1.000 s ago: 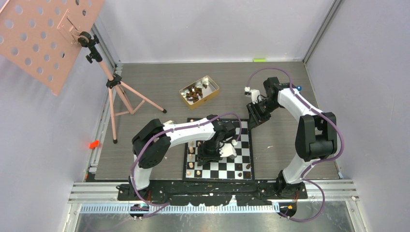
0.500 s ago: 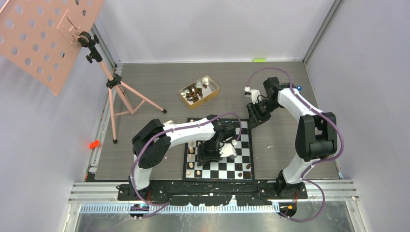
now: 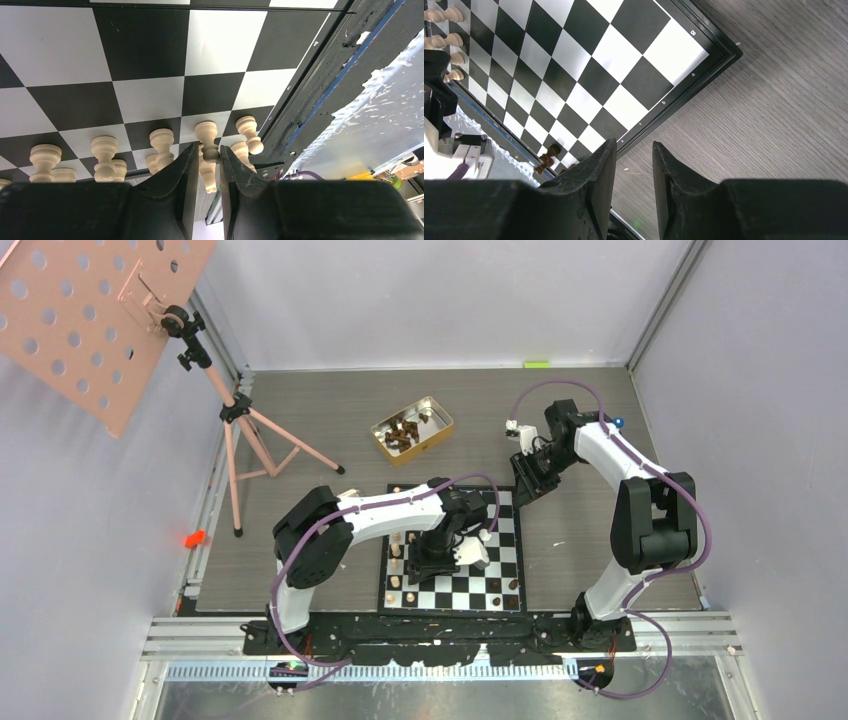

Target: Set up the chess pieces on the board

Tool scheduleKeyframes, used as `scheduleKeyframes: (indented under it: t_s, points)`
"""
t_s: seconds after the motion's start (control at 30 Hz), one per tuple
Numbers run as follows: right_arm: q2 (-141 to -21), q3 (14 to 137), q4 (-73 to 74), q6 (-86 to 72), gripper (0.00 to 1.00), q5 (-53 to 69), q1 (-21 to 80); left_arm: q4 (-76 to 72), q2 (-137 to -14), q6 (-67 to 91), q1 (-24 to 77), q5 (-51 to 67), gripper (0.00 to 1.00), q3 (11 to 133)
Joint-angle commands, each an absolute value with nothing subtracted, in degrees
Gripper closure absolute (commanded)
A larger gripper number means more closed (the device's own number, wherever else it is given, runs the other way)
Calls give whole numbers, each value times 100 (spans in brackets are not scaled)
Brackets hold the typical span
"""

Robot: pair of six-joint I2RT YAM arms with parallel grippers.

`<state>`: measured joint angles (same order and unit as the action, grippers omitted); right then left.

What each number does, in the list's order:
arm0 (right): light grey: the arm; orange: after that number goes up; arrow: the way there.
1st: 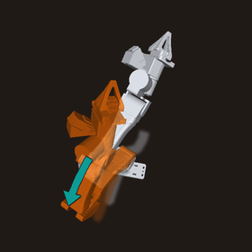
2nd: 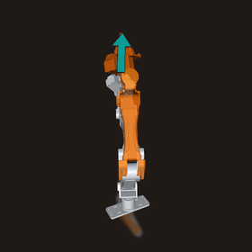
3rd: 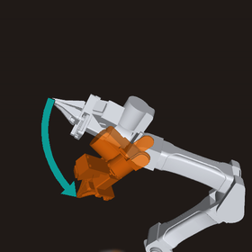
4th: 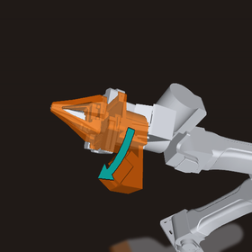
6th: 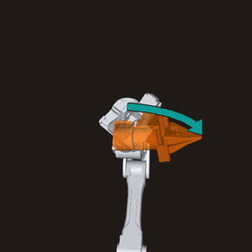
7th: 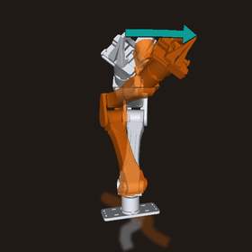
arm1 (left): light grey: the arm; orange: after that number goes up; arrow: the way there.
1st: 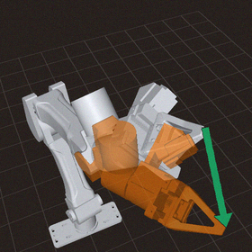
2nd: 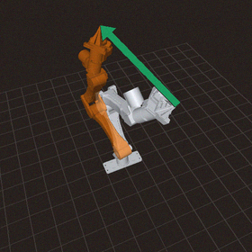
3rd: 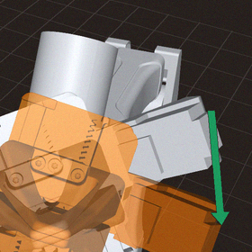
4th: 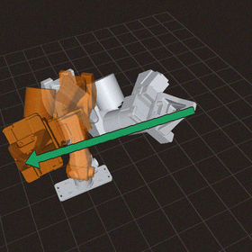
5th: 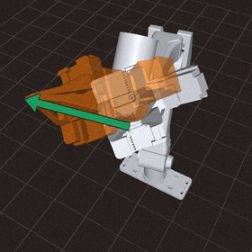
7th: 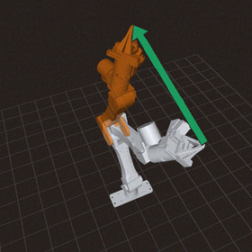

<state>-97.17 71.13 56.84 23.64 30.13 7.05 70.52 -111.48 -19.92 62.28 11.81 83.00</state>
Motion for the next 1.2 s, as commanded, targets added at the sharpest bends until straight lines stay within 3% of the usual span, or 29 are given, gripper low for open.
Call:
scheduleKeyframes:
  t_s: [0.0, 0.63, 1.0, 1.17]
  points:
    - [-9713, 7337, 5714, 2430, 61, 3101, 703, 7083, -11039, -2039, 6258, 1301, 75, 8279]
    - [-9452, 7353, 5595, 2351, 61, 2956, 703, 7339, -10116, -2082, 5933, 1066, 69, 8954]
    - [-8750, 7498, 5346, 2171, 61, 2415, 701, 6296, -8880, -1707, 3857, 1225, 55, 9093]
    - [-8449, 7620, 5215, 2063, 59, 1999, 680, 5298, -8154, -1364, 2663, 1305, 42, 8464]
